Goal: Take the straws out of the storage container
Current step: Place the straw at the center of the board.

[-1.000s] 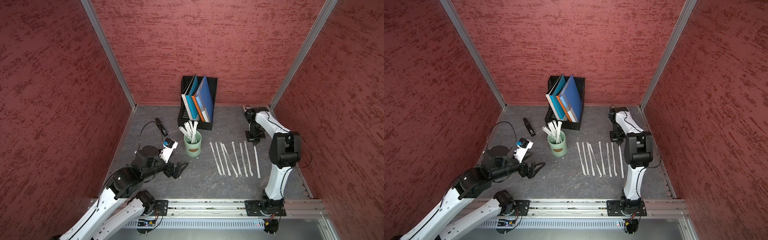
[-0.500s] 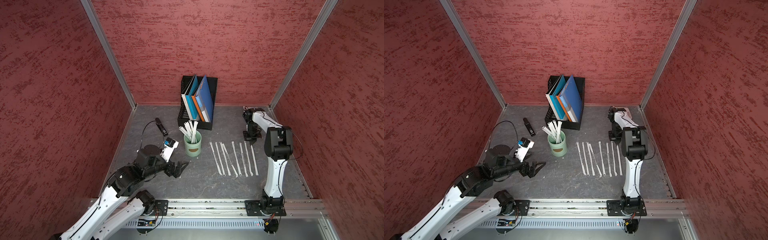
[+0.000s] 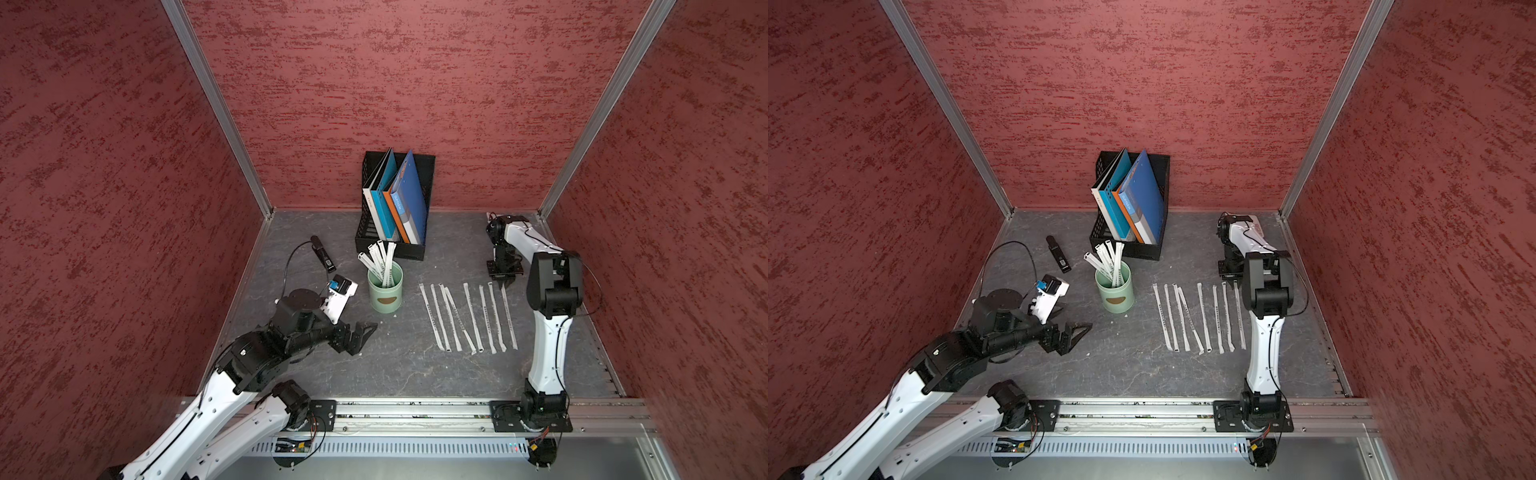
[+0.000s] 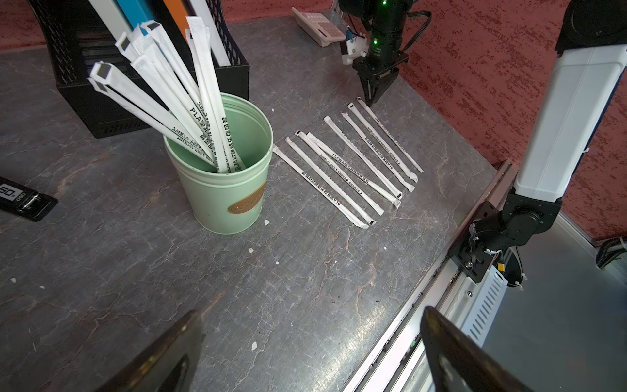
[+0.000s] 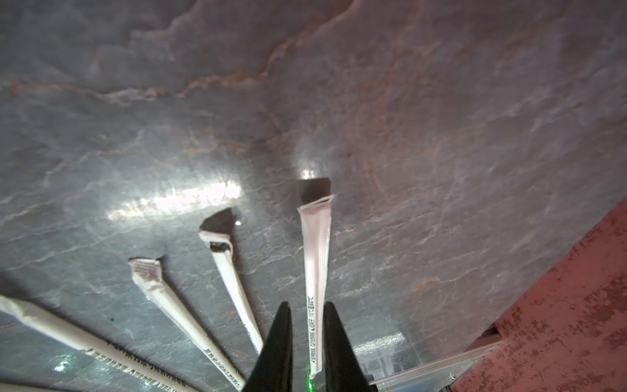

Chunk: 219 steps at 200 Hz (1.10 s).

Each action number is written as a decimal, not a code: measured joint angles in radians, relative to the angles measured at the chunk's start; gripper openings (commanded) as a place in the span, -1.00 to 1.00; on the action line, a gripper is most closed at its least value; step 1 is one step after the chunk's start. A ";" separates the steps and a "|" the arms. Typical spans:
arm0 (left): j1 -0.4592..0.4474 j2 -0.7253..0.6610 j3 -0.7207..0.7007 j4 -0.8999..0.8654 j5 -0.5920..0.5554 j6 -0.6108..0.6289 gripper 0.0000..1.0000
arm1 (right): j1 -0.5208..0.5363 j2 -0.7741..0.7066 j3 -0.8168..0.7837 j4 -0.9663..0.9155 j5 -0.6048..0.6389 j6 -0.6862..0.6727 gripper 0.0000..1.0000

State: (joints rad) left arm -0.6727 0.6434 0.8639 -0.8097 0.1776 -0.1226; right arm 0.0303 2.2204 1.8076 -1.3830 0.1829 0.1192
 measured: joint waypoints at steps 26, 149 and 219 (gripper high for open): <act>0.000 -0.001 0.000 -0.001 -0.001 0.000 0.99 | 0.003 -0.036 -0.026 0.029 0.004 0.005 -0.57; 0.000 -0.018 0.000 -0.002 -0.023 0.000 0.99 | 0.592 -0.559 -0.243 0.481 -0.163 0.174 -0.42; 0.000 -0.023 0.000 -0.003 -0.030 0.000 0.99 | 0.686 -0.418 -0.121 0.624 -0.267 0.206 -0.40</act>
State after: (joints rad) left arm -0.6724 0.6205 0.8639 -0.8124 0.1474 -0.1226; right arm 0.7162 1.8023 1.6867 -0.7593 -0.0841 0.3256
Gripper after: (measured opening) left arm 0.995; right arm 0.300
